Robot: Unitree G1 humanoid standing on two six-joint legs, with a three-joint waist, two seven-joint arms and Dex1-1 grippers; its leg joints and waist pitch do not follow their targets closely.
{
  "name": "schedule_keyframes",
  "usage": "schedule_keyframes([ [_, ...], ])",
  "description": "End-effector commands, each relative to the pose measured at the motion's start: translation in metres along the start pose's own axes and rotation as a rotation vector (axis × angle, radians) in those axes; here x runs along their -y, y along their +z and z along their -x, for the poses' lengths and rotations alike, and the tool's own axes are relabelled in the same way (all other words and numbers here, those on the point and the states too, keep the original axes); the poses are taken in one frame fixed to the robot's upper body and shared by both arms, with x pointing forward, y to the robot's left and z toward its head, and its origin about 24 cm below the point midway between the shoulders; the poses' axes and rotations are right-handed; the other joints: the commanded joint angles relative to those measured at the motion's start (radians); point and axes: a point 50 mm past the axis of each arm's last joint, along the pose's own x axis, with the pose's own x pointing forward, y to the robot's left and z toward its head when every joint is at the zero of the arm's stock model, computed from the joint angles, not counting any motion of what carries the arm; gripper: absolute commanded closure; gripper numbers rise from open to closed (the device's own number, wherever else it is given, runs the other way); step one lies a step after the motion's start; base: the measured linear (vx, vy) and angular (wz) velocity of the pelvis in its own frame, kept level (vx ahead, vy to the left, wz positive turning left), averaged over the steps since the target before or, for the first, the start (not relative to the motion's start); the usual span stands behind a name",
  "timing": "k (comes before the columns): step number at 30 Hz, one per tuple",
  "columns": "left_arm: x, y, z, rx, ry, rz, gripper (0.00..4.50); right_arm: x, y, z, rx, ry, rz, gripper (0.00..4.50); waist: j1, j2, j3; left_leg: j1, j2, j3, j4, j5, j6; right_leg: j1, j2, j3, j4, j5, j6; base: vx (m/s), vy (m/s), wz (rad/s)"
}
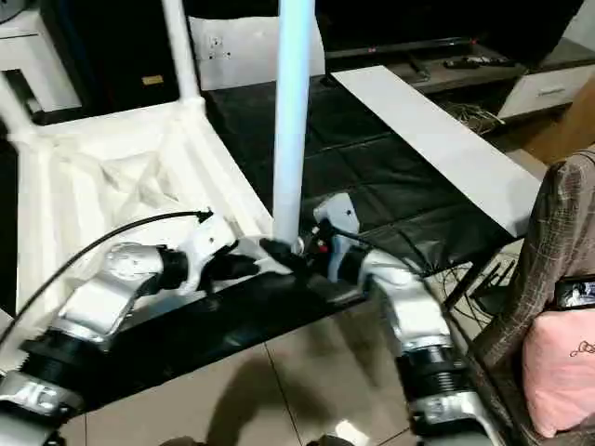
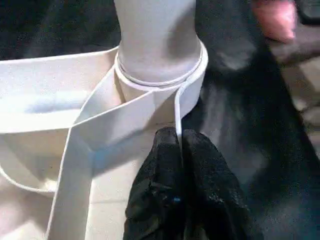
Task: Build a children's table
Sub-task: Rotate leg to tighten
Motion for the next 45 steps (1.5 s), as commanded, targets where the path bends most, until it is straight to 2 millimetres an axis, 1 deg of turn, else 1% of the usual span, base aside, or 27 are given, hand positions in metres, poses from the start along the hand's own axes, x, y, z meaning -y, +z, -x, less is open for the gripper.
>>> schedule_keyframes([
  [1,0.003,0.004,-0.001,-0.014,-0.105,-0.077,4.50,-0.005,0.004,0.002,-0.009,0.107,0.012,0.11,0.001,0.001,-0.065,0.000,0.022,0.000,-0.060,-0.156,0.073,0.062,-0.063,0.059,-0.083,-0.195,-0.177,0.000,0.000,0.00],
  [3,0.004,0.001,0.003,-0.038,-0.173,-0.122,4.50,-0.005,0.005,0.007,-0.036,0.170,0.020,0.11,0.008,-0.002,-0.064,0.002,0.021,0.000,-0.060,-0.164,0.073,0.060,-0.064,0.058,-0.087,-0.222,-0.174,0.000,0.000,0.00],
  [4,0.003,0.002,0.006,-0.046,-0.223,-0.147,4.50,-0.004,0.006,0.010,-0.065,0.228,0.036,0.11,0.011,-0.005,-0.064,0.004,0.022,0.001,-0.060,-0.160,0.072,0.059,-0.064,0.059,-0.085,-0.213,-0.178,0.000,0.000,0.00],
  [5,0.003,0.002,0.006,-0.046,-0.226,-0.149,4.50,-0.004,0.006,0.011,-0.067,0.232,0.037,0.11,0.013,-0.003,-0.064,0.005,0.022,0.001,-0.060,-0.162,0.071,0.059,-0.063,0.058,-0.084,-0.215,-0.180,0.000,0.000,0.00],
  [6,0.003,0.002,0.007,-0.046,-0.232,-0.151,4.50,-0.004,0.006,0.011,-0.072,0.241,0.040,0.11,0.017,-0.001,-0.065,0.007,0.025,0.001,-0.060,-0.156,0.068,0.056,-0.064,0.059,-0.081,-0.200,-0.186,0.000,0.000,0.00],
  [7,0.003,0.003,0.008,-0.051,-0.262,-0.160,4.50,-0.002,0.006,0.012,-0.091,0.268,0.050,0.11,0.019,-0.002,-0.065,0.005,0.025,0.001,-0.060,-0.155,0.067,0.057,-0.064,0.058,-0.080,-0.197,-0.188,0.000,0.000,0.00],
  [8,0.004,0.003,0.009,-0.064,-0.308,-0.179,4.50,-0.001,0.006,0.014,-0.111,0.307,0.048,0.11,0.027,-0.001,-0.067,0.008,0.025,0.002,-0.059,-0.155,0.063,0.058,-0.066,0.058,-0.079,-0.197,-0.196,0.000,0.000,0.00],
  [10,0.005,0.004,0.009,-0.074,-0.336,-0.191,4.50,-0.001,0.007,0.015,-0.124,0.331,0.046,0.11,0.033,-0.001,-0.067,0.008,0.027,0.004,-0.059,-0.149,0.064,0.056,-0.066,0.059,-0.076,-0.179,-0.203,0.000,0.000,0.00],
  [11,0.007,0.004,0.010,-0.082,-0.369,-0.206,4.50,0.000,0.008,0.014,-0.135,0.356,0.048,0.37,0.035,-0.001,-0.067,0.008,0.027,0.003,-0.058,-0.144,0.063,0.057,-0.066,0.060,-0.074,-0.170,-0.205,0.000,0.000,0.00],
  [14,0.010,0.005,0.010,-0.094,-0.449,-0.242,4.50,0.001,0.009,0.011,-0.151,0.396,0.056,0.48,0.043,0.000,-0.070,0.006,0.028,0.003,-0.058,-0.126,0.062,0.058,-0.067,0.058,-0.070,-0.139,-0.216,0.000,0.000,0.00],
  [15,0.010,0.005,0.010,-0.094,-0.449,-0.242,4.50,0.001,0.009,0.011,-0.151,0.396,0.056,0.58,0.045,-0.001,-0.070,0.006,0.027,0.004,-0.057,-0.126,0.063,0.058,-0.066,0.057,-0.070,-0.140,-0.216,0.000,0.000,0.00],
  [16,0.011,0.005,0.009,-0.096,-0.475,-0.253,4.50,0.001,0.010,0.010,-0.155,0.410,0.058,0.86,0.048,-0.002,-0.070,0.006,0.027,0.004,-0.057,-0.128,0.062,0.058,-0.067,0.058,-0.070,-0.143,-0.214,0.000,0.000,0.00],
  [17,0.011,0.005,0.009,-0.098,-0.491,-0.260,4.50,0.001,0.010,0.010,-0.157,0.419,0.060,0.86,0.051,-0.001,-0.070,0.007,0.028,0.004,-0.058,-0.135,0.058,0.058,-0.067,0.058,-0.070,-0.152,-0.212,0.000,0.000,0.00],
  [19,0.011,0.005,0.009,-0.102,-0.504,-0.271,4.50,0.001,0.009,0.008,-0.160,0.428,0.059,0.95,0.053,-0.002,-0.069,0.007,0.028,0.003,-0.059,-0.142,0.053,0.058,-0.069,0.058,-0.072,-0.168,-0.207,0.000,0.000,0.00],
  [22,0.011,0.005,0.009,-0.114,-0.523,-0.287,4.50,0.000,0.007,0.006,-0.174,0.455,0.060,1.33,0.053,-0.002,-0.069,0.006,0.028,0.003,-0.059,-0.150,0.046,0.058,-0.068,0.057,-0.072,-0.184,-0.200,0.000,0.000,0.00],
  [23,0.010,0.005,0.009,-0.122,-0.527,-0.294,4.50,-0.001,0.006,0.004,-0.176,0.470,0.060,1.33,0.052,-0.002,-0.069,0.007,0.027,0.003,-0.059,-0.152,0.045,0.058,-0.068,0.057,-0.073,-0.188,-0.198,0.000,0.000,0.00],
  [24,0.010,0.005,0.009,-0.122,-0.527,-0.294,4.50,-0.001,0.006,0.004,-0.176,0.470,0.060,1.48,0.052,-0.002,-0.068,0.006,0.027,0.003,-0.059,-0.154,0.045,0.058,-0.068,0.057,-0.073,-0.193,-0.197,0.000,0.000,0.00],
  [25,0.010,0.005,0.009,-0.124,-0.528,-0.295,4.50,-0.001,0.007,0.003,-0.175,0.474,0.059,1.61,0.051,-0.004,-0.068,0.005,0.027,0.003,-0.060,-0.156,0.043,0.059,-0.069,0.057,-0.074,-0.200,-0.195,0.000,0.000,0.00],
  [26,0.010,0.005,0.009,-0.124,-0.530,-0.297,4.50,-0.001,0.007,0.002,-0.172,0.480,0.058,1.70,0.052,-0.004,-0.069,0.005,0.027,0.002,-0.059,-0.152,0.043,0.060,-0.070,0.058,-0.074,-0.198,-0.194,0.000,0.000,0.00],
  [28,0.009,0.005,0.010,-0.125,-0.532,-0.298,4.50,-0.002,0.007,0.001,-0.165,0.492,0.054,1.75,0.052,-0.003,-0.070,0.005,0.027,0.002,-0.059,-0.148,0.045,0.060,-0.069,0.057,-0.073,-0.195,-0.193,0.000,0.000,0.00],
  [30,0.008,0.004,0.010,-0.128,-0.536,-0.302,4.50,-0.003,0.007,-0.002,-0.161,0.510,0.052,2.05,0.051,-0.005,-0.069,0.004,0.027,0.003,-0.058,-0.147,0.047,0.059,-0.068,0.057,-0.073,-0.192,-0.194,0.000,0.000,0.00],
  [31,0.008,0.004,0.010,-0.128,-0.536,-0.302,4.50,-0.003,0.007,-0.002,-0.161,0.511,0.052,2.05,0.051,-0.003,-0.070,0.005,0.028,0.002,-0.059,-0.147,0.047,0.059,-0.069,0.057,-0.072,-0.193,-0.196,0.000,0.000,0.00],
  [33,0.008,0.004,0.010,-0.129,-0.538,-0.305,4.50,-0.004,0.006,-0.005,-0.162,0.523,0.049,2.24,0.051,-0.004,-0.068,0.006,0.027,0.003,-0.059,-0.156,0.045,0.058,-0.069,0.057,-0.075,-0.209,-0.192,0.000,0.000,0.00],
  [34,0.008,0.004,0.010,-0.129,-0.538,-0.305,4.50,-0.004,0.006,-0.005,-0.162,0.524,0.049,2.43,0.052,-0.005,-0.068,0.006,0.028,0.002,-0.060,-0.156,0.043,0.058,-0.069,0.057,-0.075,-0.218,-0.189,0.000,0.000,0.00],
  [37,0.008,0.003,0.010,-0.130,-0.539,-0.304,4.50,-0.007,0.003,-0.009,-0.159,0.536,0.037,2.53,0.051,-0.005,-0.067,0.005,0.027,0.002,-0.061,-0.165,0.039,0.058,-0.070,0.057,-0.078,-0.245,-0.181,0.000,0.000,0.00],
  [40,0.007,0.001,0.009,-0.133,-0.533,-0.300,4.50,-0.008,0.002,-0.010,-0.156,0.543,0.028,2.57,0.050,-0.004,-0.067,0.007,0.028,0.001,-0.061,-0.166,0.037,0.057,-0.070,0.057,-0.077,-0.247,-0.178,0.000,0.000,0.00],
  [45,0.004,0.000,0.008,-0.109,-0.439,-0.237,4.50,-0.016,0.000,-0.014,-0.090,0.502,-0.041,2.57,0.051,0.000,-0.066,0.009,0.029,0.001,-0.063,-0.173,0.033,0.057,-0.069,0.058,-0.078,-0.240,-0.182,0.000,0.000,0.00],
])
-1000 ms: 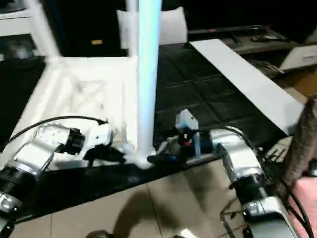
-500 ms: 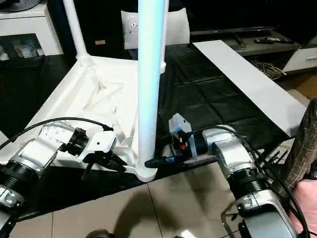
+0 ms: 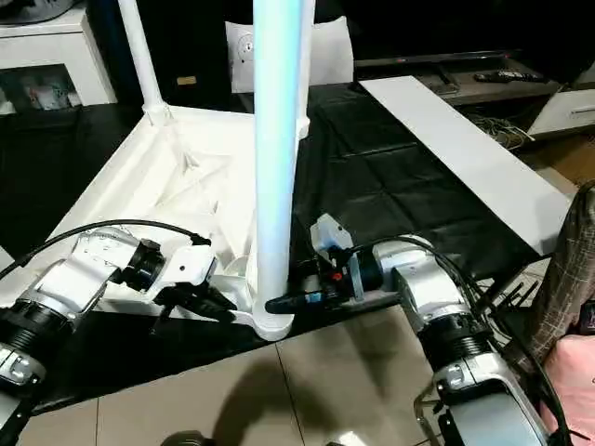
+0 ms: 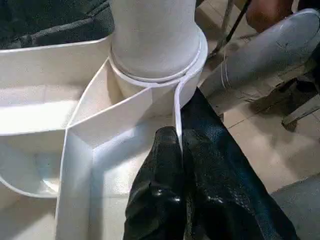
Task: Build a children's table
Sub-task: Rotate leg to tighten
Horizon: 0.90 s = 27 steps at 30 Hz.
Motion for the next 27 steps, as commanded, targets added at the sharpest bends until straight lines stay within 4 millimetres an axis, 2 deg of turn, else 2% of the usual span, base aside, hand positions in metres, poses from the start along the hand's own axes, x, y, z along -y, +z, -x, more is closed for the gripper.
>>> schedule_keyframes([
  [1,0.000,0.001,-0.009,-0.015,-0.003,-0.001,4.50,-0.002,0.005,-0.009,0.053,0.009,-0.012,2.57,-0.007,0.001,-0.064,0.002,0.028,0.000,-0.068,-0.180,0.031,0.053,-0.068,0.058,-0.084,-0.251,-0.179,0.000,0.000,0.00],
  [3,-0.007,0.002,-0.008,0.029,0.135,0.090,4.50,-0.001,0.001,-0.019,0.107,-0.118,-0.036,2.57,-0.007,0.005,-0.059,0.008,0.027,0.001,-0.071,-0.210,0.018,0.047,-0.069,0.059,-0.092,-0.305,-0.164,0.000,0.000,0.00],
  [4,-0.009,0.002,-0.008,0.043,0.160,0.113,4.50,-0.001,0.000,-0.021,0.115,-0.150,-0.039,2.57,-0.011,0.002,-0.057,0.008,0.026,-0.002,-0.074,-0.231,0.007,0.048,-0.071,0.057,-0.097,-0.362,-0.149,0.000,0.000,0.00],
  [5,-0.011,0.004,-0.008,0.062,0.208,0.140,4.50,0.001,-0.001,-0.027,0.124,-0.218,-0.053,2.57,-0.013,0.005,-0.058,0.009,0.023,-0.005,-0.075,-0.244,0.000,0.048,-0.071,0.055,-0.101,-0.404,-0.135,0.000,0.000,0.00],
  [6,-0.011,0.004,-0.008,0.062,0.208,0.140,4.50,0.001,-0.001,-0.027,0.124,-0.218,-0.053,2.57,-0.017,0.003,-0.056,0.006,0.023,-0.006,-0.076,-0.251,-0.004,0.049,-0.071,0.054,-0.103,-0.424,-0.126,0.000,0.000,0.00],
  [7,-0.011,0.005,-0.009,0.065,0.216,0.146,4.50,0.002,-0.001,-0.029,0.125,-0.229,-0.056,2.57,-0.022,0.004,-0.054,0.010,0.020,-0.008,-0.076,-0.269,-0.004,0.045,-0.070,0.052,-0.111,-0.473,-0.108,0.000,0.000,0.00],
  [8,-0.015,0.009,-0.011,0.101,0.297,0.205,4.50,0.006,-0.002,-0.040,0.137,-0.316,-0.095,2.57,-0.032,0.006,-0.054,0.010,0.022,-0.009,-0.078,-0.272,-0.014,0.043,-0.070,0.054,-0.108,-0.470,-0.111,0.000,0.000,0.00],
  [9,-0.018,0.013,-0.014,0.147,0.382,0.279,4.50,0.010,0.002,-0.054,0.163,-0.385,-0.137,2.58,-0.039,0.002,-0.051,0.002,0.019,-0.011,-0.079,-0.277,-0.013,0.047,-0.068,0.048,-0.110,-0.489,-0.103,0.000,0.000,0.00],
  [10,-0.019,0.013,-0.015,0.152,0.391,0.288,4.50,0.011,0.002,-0.056,0.167,-0.392,-0.142,2.58,-0.049,0.005,-0.050,-0.004,0.016,-0.014,-0.080,-0.283,-0.024,0.051,-0.069,0.043,-0.113,-0.526,-0.087,0.000,0.000,0.00],
  [11,-0.020,0.014,-0.016,0.166,0.420,0.311,4.50,0.012,0.004,-0.062,0.177,-0.411,-0.159,2.59,-0.060,0.001,-0.054,-0.003,0.010,-0.017,-0.076,-0.288,-0.022,0.051,-0.070,0.041,-0.120,-0.559,-0.064,0.000,0.000,0.00],
  [12,-0.022,0.016,-0.017,0.177,0.455,0.336,4.50,0.013,0.007,-0.068,0.183,-0.438,-0.169,2.59,-0.066,0.004,-0.054,-0.004,0.012,-0.017,-0.077,-0.284,-0.020,0.051,-0.069,0.042,-0.120,-0.551,-0.065,0.000,0.000,0.00],
  [13,-0.024,0.017,-0.018,0.186,0.503,0.367,4.50,0.016,0.010,-0.076,0.185,-0.470,-0.182,2.59,-0.076,-0.001,-0.055,-0.008,0.012,-0.017,-0.077,-0.272,-0.014,0.051,-0.068,0.043,-0.119,-0.524,-0.070,0.000,0.000,0.00],
  [14,-0.024,0.017,-0.018,0.186,0.503,0.367,4.50,0.016,0.010,-0.076,0.185,-0.470,-0.182,2.59,-0.080,0.001,-0.056,-0.010,0.012,-0.017,-0.077,-0.260,-0.013,0.052,-0.067,0.043,-0.116,-0.504,-0.077,0.000,0.000,0.00],
  [15,-0.029,0.021,-0.021,0.197,0.610,0.417,4.50,0.021,0.015,-0.090,0.188,-0.539,-0.195,2.59,-0.088,0.001,-0.059,-0.012,0.013,-0.016,-0.075,-0.245,-0.010,0.052,-0.066,0.045,-0.110,-0.461,-0.093,0.000,0.000,0.00],
  [16,-0.030,0.022,-0.021,0.198,0.625,0.424,4.50,0.022,0.015,-0.091,0.188,-0.550,-0.196,2.59,-0.095,0.001,-0.060,-0.011,0.011,-0.014,-0.073,-0.234,-0.004,0.050,-0.064,0.046,-0.109,-0.431,-0.109,0.000,0.000,0.00],
  [17,-0.031,0.023,-0.022,0.204,0.653,0.439,4.50,0.024,0.017,-0.094,0.190,-0.572,-0.193,2.59,-0.098,-0.001,-0.061,-0.011,0.008,-0.011,-0.069,-0.219,0.013,0.051,-0.062,0.048,-0.110,-0.402,-0.115,0.000,0.000,0.00],
  [18,-0.033,0.026,-0.023,0.208,0.684,0.448,4.50,0.026,0.017,-0.097,0.186,-0.605,-0.200,2.59,-0.097,0.001,-0.062,-0.009,0.009,-0.010,-0.068,-0.210,0.018,0.049,-0.062,0.050,-0.108,-0.382,-0.122,0.000,0.000,0.00],
  [19,-0.033,0.026,-0.024,0.209,0.698,0.453,4.50,0.028,0.017,-0.098,0.183,-0.621,-0.203,2.59,-0.100,-0.002,-0.064,-0.011,0.010,-0.008,-0.067,-0.183,0.026,0.050,-0.061,0.052,-0.101,-0.335,-0.140,0.000,0.000,0.00],
  [20,-0.034,0.032,-0.027,0.215,0.749,0.476,4.50,0.034,0.017,-0.101,0.171,-0.705,-0.227,2.59,-0.103,-0.002,-0.065,-0.012,0.013,-0.006,-0.066,-0.159,0.028,0.051,-0.061,0.053,-0.097,-0.290,-0.160,0.000,0.000,0.00],
  [21,-0.034,0.033,-0.028,0.217,0.760,0.482,4.50,0.035,0.017,-0.101,0.169,-0.725,-0.234,2.59,-0.101,-0.001,-0.065,-0.013,0.010,-0.006,-0.066,-0.150,0.031,0.053,-0.060,0.052,-0.097,-0.280,-0.162,0.000,0.000,0.00],
  [23,-0.033,0.034,-0.029,0.216,0.767,0.487,4.50,0.034,0.018,-0.103,0.185,-0.706,-0.243,2.59,-0.097,0.002,-0.070,-0.012,0.010,-0.003,-0.063,-0.107,0.053,0.057,-0.059,0.055,-0.089,-0.190,-0.178,0.000,0.000,0.00],
  [24,-0.033,0.036,-0.030,0.215,0.771,0.486,4.50,0.033,0.020,-0.104,0.204,-0.685,-0.234,2.59,-0.098,-0.004,-0.072,-0.014,0.012,-0.003,-0.063,-0.094,0.060,0.060,-0.058,0.055,-0.084,-0.157,-0.185,0.073,-0.014,0.02],
  [25,-0.033,0.036,-0.030,0.214,0.772,0.486,4.50,0.033,0.021,-0.104,0.209,-0.683,-0.233,2.03,-0.093,0.002,-0.075,-0.012,0.014,-0.002,-0.063,-0.063,0.073,0.062,-0.058,0.055,-0.078,-0.095,-0.203,0.051,-0.006,0.02],
  [27,-0.031,0.037,-0.028,0.205,0.749,0.442,4.50,0.031,0.020,-0.095,0.258,-0.706,-0.212,1.83,-0.092,0.007,-0.074,-0.011,0.015,-0.002,-0.063,-0.043,0.091,0.061,-0.057,0.054,-0.073,-0.031,-0.225,0.000,0.000,0.00],
])
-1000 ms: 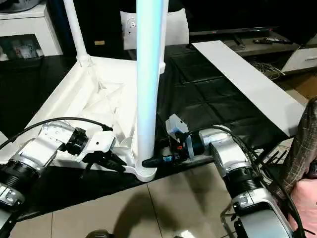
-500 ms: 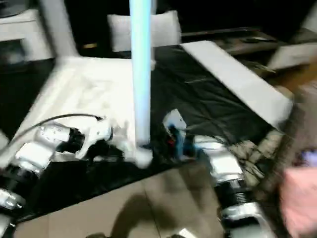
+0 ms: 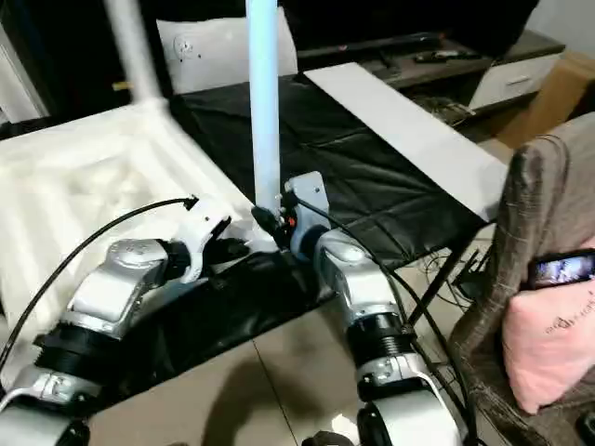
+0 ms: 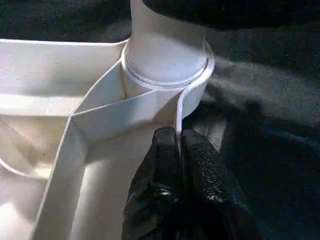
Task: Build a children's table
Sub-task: Rotate leg to tighten
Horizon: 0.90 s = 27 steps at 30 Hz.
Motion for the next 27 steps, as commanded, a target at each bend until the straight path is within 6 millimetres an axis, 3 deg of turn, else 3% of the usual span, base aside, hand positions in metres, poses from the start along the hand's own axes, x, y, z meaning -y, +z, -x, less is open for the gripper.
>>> schedule_keyframes([
  [1,0.012,0.022,-0.004,0.088,-0.057,-0.070,4.50,-0.038,-0.011,-0.010,-0.001,0.195,-0.052,1.83,0.014,0.009,-0.075,-0.008,0.017,-0.001,-0.046,-0.042,0.098,0.070,-0.062,0.056,-0.057,-0.016,-0.229,0.000,0.000,0.00],
  [3,0.012,0.020,-0.003,0.081,-0.069,-0.081,4.50,-0.035,-0.010,-0.007,0.013,0.189,-0.049,1.52,0.014,0.006,-0.074,-0.007,0.017,-0.002,-0.047,-0.037,0.103,0.071,-0.060,0.056,-0.056,0.001,-0.236,0.000,0.000,0.00],
  [7,0.012,0.016,0.001,0.064,-0.122,-0.120,4.50,-0.026,-0.009,0.004,0.051,0.189,-0.011,1.21,0.017,0.013,-0.068,-0.003,0.018,0.000,-0.051,-0.109,0.078,0.070,-0.063,0.057,-0.068,-0.084,-0.225,0.000,0.000,0.00],
  [15,0.004,0.004,0.014,0.026,-0.321,-0.321,4.50,0.005,-0.008,0.056,0.109,0.208,0.053,0.49,0.046,0.013,-0.067,0.005,0.020,0.000,-0.054,-0.132,0.061,0.067,-0.062,0.061,-0.070,-0.105,-0.195,0.000,0.000,0.00],
  [20,-0.012,-0.003,0.021,-0.032,-0.376,-0.501,4.50,0.017,-0.016,0.090,0.051,0.248,0.087,0.12,0.070,0.014,-0.060,0.017,0.023,0.002,-0.060,-0.208,0.037,0.057,-0.064,0.063,-0.087,-0.227,-0.147,0.000,0.000,0.00],
  [22,-0.018,0.000,0.023,-0.029,-0.381,-0.526,4.50,0.020,-0.023,0.103,0.017,0.263,0.094,0.06,0.075,0.016,-0.059,0.015,0.022,0.000,-0.061,-0.222,0.031,0.059,-0.065,0.061,-0.091,-0.259,-0.134,0.000,0.000,0.00],
  [26,-0.026,0.003,0.024,-0.011,-0.392,-0.562,4.50,0.026,-0.030,0.119,-0.028,0.222,0.100,0.06,0.075,0.008,-0.060,0.010,0.020,-0.004,-0.063,-0.248,0.016,0.060,-0.069,0.059,-0.096,-0.326,-0.110,0.000,0.000,0.00],
  [27,-0.031,0.004,0.024,0.002,-0.374,-0.588,4.50,0.028,-0.032,0.124,-0.035,0.192,0.095,0.06,0.073,0.011,-0.059,0.004,0.017,-0.005,-0.063,-0.242,0.018,0.062,-0.069,0.058,-0.099,-0.333,-0.106,0.000,0.000,0.00],
])
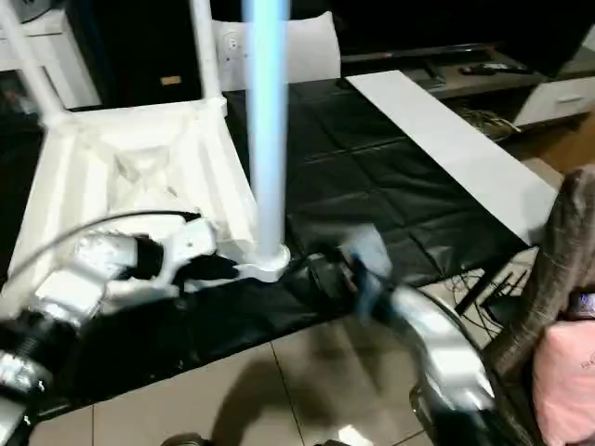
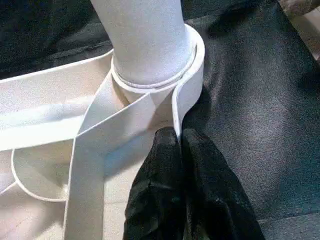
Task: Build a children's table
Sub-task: Rotate leg to tighten
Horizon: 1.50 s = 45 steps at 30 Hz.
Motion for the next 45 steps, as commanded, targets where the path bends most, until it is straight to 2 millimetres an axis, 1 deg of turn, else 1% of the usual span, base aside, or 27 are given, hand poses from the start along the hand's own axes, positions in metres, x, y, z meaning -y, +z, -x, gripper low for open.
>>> schedule_keyframes([
  [1,-0.009,0.014,0.001,0.025,0.004,-0.105,4.50,0.002,0.007,0.004,0.020,-0.025,0.016,0.06,-0.005,0.006,-0.060,0.001,0.017,-0.003,-0.072,-0.242,0.021,0.053,-0.065,0.056,-0.099,-0.350,-0.109,0.000,0.000,0.00],
  [6,-0.014,0.016,0.005,0.138,0.023,-0.042,4.50,-0.005,0.011,0.009,0.054,-0.060,-0.018,0.06,0.000,0.006,-0.063,0.003,0.021,-0.004,-0.072,-0.222,0.018,0.051,-0.067,0.055,-0.095,-0.334,-0.110,0.000,0.000,0.00],
  [7,-0.013,0.018,0.007,0.173,0.017,-0.019,4.23,-0.009,0.013,0.008,0.074,-0.050,-0.024,0.02,-0.001,0.006,-0.064,0.003,0.022,-0.004,-0.073,-0.217,0.020,0.053,-0.067,0.056,-0.093,-0.318,-0.117,0.000,0.000,0.00],
  [10,-0.007,0.020,0.013,0.284,0.023,0.039,3.95,-0.016,0.016,0.007,0.111,-0.057,-0.028,0.00,0.000,0.008,-0.070,-0.002,0.031,-0.006,-0.072,-0.179,0.021,0.057,-0.073,0.059,-0.070,-0.180,-0.176,0.000,0.000,0.00],
  [13,-0.004,0.021,0.020,0.349,0.054,0.073,3.69,-0.018,0.015,0.007,0.122,-0.084,-0.043,0.00,-0.004,0.006,-0.067,-0.008,0.027,-0.003,-0.072,-0.170,0.027,0.059,-0.068,0.058,-0.065,-0.142,-0.204,0.000,0.000,0.00],
  [22,0.013,0.007,0.048,0.398,0.412,0.330,3.08,-0.033,0.014,-0.004,0.052,-0.123,-0.056,0.00,-0.029,0.013,-0.050,0.001,0.019,-0.002,-0.076,-0.288,0.009,0.042,-0.060,0.053,-0.106,-0.444,-0.097,0.000,0.000,0.00],
  [25,0.021,0.007,0.050,0.432,0.476,0.379,2.91,-0.036,0.013,-0.005,0.048,-0.124,-0.049,0.00,-0.028,0.016,-0.049,0.003,0.024,-0.005,-0.078,-0.294,0.009,0.038,-0.057,0.054,-0.106,-0.430,-0.099,0.000,0.000,0.00],
  [26,0.038,0.011,0.051,0.480,0.686,0.489,2.80,-0.039,0.013,-0.011,0.042,-0.129,-0.031,0.00,-0.031,0.015,-0.048,-0.063,0.025,-0.063,-0.106,-0.310,0.059,0.092,-0.072,-0.007,-0.071,-0.371,-0.114,0.000,0.000,0.00],
  [27,0.046,0.012,0.050,0.483,0.764,0.525,2.70,-0.039,0.013,-0.013,0.043,-0.131,-0.029,0.00,-0.038,0.009,-0.046,-0.060,0.033,-0.080,-0.110,-0.335,0.068,0.086,-0.064,-0.021,-0.079,-0.348,-0.105,0.001,-0.009,0.45],
  [28,0.054,0.014,0.047,0.475,0.825,0.545,2.64,-0.039,0.014,-0.015,0.050,-0.128,-0.029,0.00,-0.055,0.018,-0.043,-0.050,0.053,-0.114,-0.116,-0.432,0.075,0.081,-0.057,-0.030,-0.073,-0.307,-0.128,0.001,-0.009,0.45],
  [29,0.057,0.015,0.046,0.472,0.838,0.556,2.53,-0.040,0.015,-0.016,0.053,-0.119,-0.031,0.00,-0.058,0.026,-0.043,-0.051,0.053,-0.127,-0.113,-0.455,0.082,0.083,-0.061,-0.031,-0.069,-0.280,-0.147,0.024,-0.036,0.59],
  [30,0.060,0.016,0.044,0.472,0.846,0.560,2.53,-0.040,0.016,-0.017,0.058,-0.109,-0.033,0.00,-0.066,0.017,-0.040,-0.077,0.026,-0.133,-0.105,-0.463,0.084,0.097,-0.069,-0.038,-0.072,-0.286,-0.151,0.007,-0.060,0.50],
  [31,0.063,0.016,0.043,0.453,0.856,0.567,2.41,-0.041,0.017,-0.018,0.060,-0.102,-0.032,0.00,-0.052,0.012,-0.042,-0.087,-0.015,-0.117,-0.084,-0.412,0.068,0.108,-0.096,-0.045,-0.100,-0.369,-0.126,0.007,-0.060,0.50],
  [32,0.065,0.015,0.042,0.446,0.867,0.571,2.21,-0.041,0.017,-0.019,0.062,-0.091,-0.030,0.00,-0.037,-0.002,-0.042,-0.094,-0.034,-0.106,-0.059,-0.309,0.086,0.117,-0.134,-0.051,-0.126,-0.460,-0.103,-0.005,-0.047,0.47],
  [33,0.067,0.015,0.041,0.433,0.878,0.568,2.21,-0.041,0.017,-0.019,0.060,-0.082,-0.023,0.00,-0.027,-0.008,-0.043,-0.103,-0.037,-0.097,-0.033,-0.235,0.114,0.130,-0.175,-0.042,-0.142,-0.504,-0.084,0.000,-0.015,0.22],
  [34,0.069,0.014,0.041,0.424,0.885,0.566,2.16,-0.041,0.017,-0.020,0.058,-0.076,-0.017,0.00,-0.005,-0.021,-0.044,-0.112,-0.017,-0.088,0.054,-0.089,0.152,0.139,-0.282,-0.020,-0.176,-0.533,-0.035,-0.002,-0.013,0.38],
  [35,0.070,0.014,0.043,0.408,0.910,0.575,2.02,-0.041,0.018,-0.021,0.058,-0.072,-0.012,0.00,0.008,-0.018,-0.046,-0.122,-0.012,-0.085,0.087,-0.053,0.152,0.139,-0.308,-0.013,-0.180,-0.517,-0.026,-0.007,0.029,0.36],
  [36,0.071,0.014,0.045,0.396,0.934,0.581,1.90,-0.040,0.019,-0.021,0.059,-0.070,-0.006,0.00,0.009,-0.018,-0.040,-0.136,0.008,-0.092,0.126,-0.053,0.146,0.135,-0.352,-0.009,-0.180,-0.463,-0.018,-0.010,0.096,0.50],
  [37,0.071,0.014,0.046,0.395,0.948,0.580,1.80,-0.040,0.019,-0.022,0.060,-0.067,-0.003,0.00,0.010,-0.007,-0.030,-0.122,0.030,-0.099,0.121,-0.066,0.131,0.140,-0.351,-0.047,-0.189,-0.461,-0.058,-0.008,0.094,0.34],
  [38,0.072,0.014,0.049,0.385,0.985,0.581,1.74,-0.039,0.021,-0.023,0.064,-0.061,0.005,0.00,0.012,0.013,-0.029,-0.086,0.022,-0.098,0.047,-0.077,0.147,0.154,-0.251,-0.103,-0.171,-0.474,-0.120,-0.002,0.159,0.42],
  [39,0.073,0.014,0.049,0.380,0.997,0.580,1.74,-0.039,0.022,-0.023,0.064,-0.059,0.006,0.00,-0.002,0.030,-0.027,-0.058,0.016,-0.099,-0.005,-0.097,0.154,0.152,-0.168,-0.146,-0.137,-0.445,-0.141,0.028,0.200,0.61],
  [40,0.073,0.013,0.049,0.370,1.000,0.595,1.68,-0.039,0.022,-0.024,0.065,-0.055,0.009,0.00,-0.035,0.080,-0.037,-0.007,0.026,-0.154,-0.083,-0.200,0.200,0.096,0.018,-0.129,0.023,-0.293,-0.126,0.028,0.200,0.61],
  [41,0.075,0.011,0.048,0.350,1.000,0.617,1.58,-0.040,0.022,-0.024,0.064,-0.046,0.013,0.00,-0.063,0.059,-0.034,-0.007,0.042,-0.199,-0.078,-0.149,0.188,0.073,0.030,-0.091,0.056,-0.200,-0.114,0.025,0.178,0.69],
  [42,0.075,0.010,0.047,0.347,0.998,0.628,1.40,-0.040,0.022,-0.025,0.061,-0.041,0.016,0.00,-0.040,0.076,-0.033,0.004,0.043,-0.211,-0.079,-0.173,0.125,0.039,0.029,-0.039,0.073,-0.158,-0.102,-0.001,0.110,0.72],
  [43,0.076,0.010,0.047,0.348,0.999,0.632,1.40,-0.040,0.022,-0.025,0.060,-0.039,0.017,0.00,-0.052,0.070,-0.025,-0.014,0.026,-0.246,-0.107,-0.269,0.077,0.047,0.028,-0.012,0.079,-0.166,-0.090,-0.001,0.110,0.72],
  [44,0.077,0.009,0.046,0.336,1.000,0.642,1.37,-0.041,0.021,-0.025,0.059,-0.038,0.017,0.00,-0.051,0.057,-0.027,-0.017,-0.020,-0.253,-0.126,-0.380,0.050,0.048,0.020,0.002,0.057,-0.182,-0.103,-0.019,0.077,0.67],
  [45,0.077,0.010,0.046,0.333,0.998,0.630,1.37,-0.041,0.021,-0.025,0.059,-0.039,0.017,0.00,-0.054,0.033,-0.031,-0.024,-0.046,-0.259,-0.130,-0.413,0.057,0.059,0.004,0.021,0.032,-0.185,-0.112,-0.020,0.037,0.31],
])
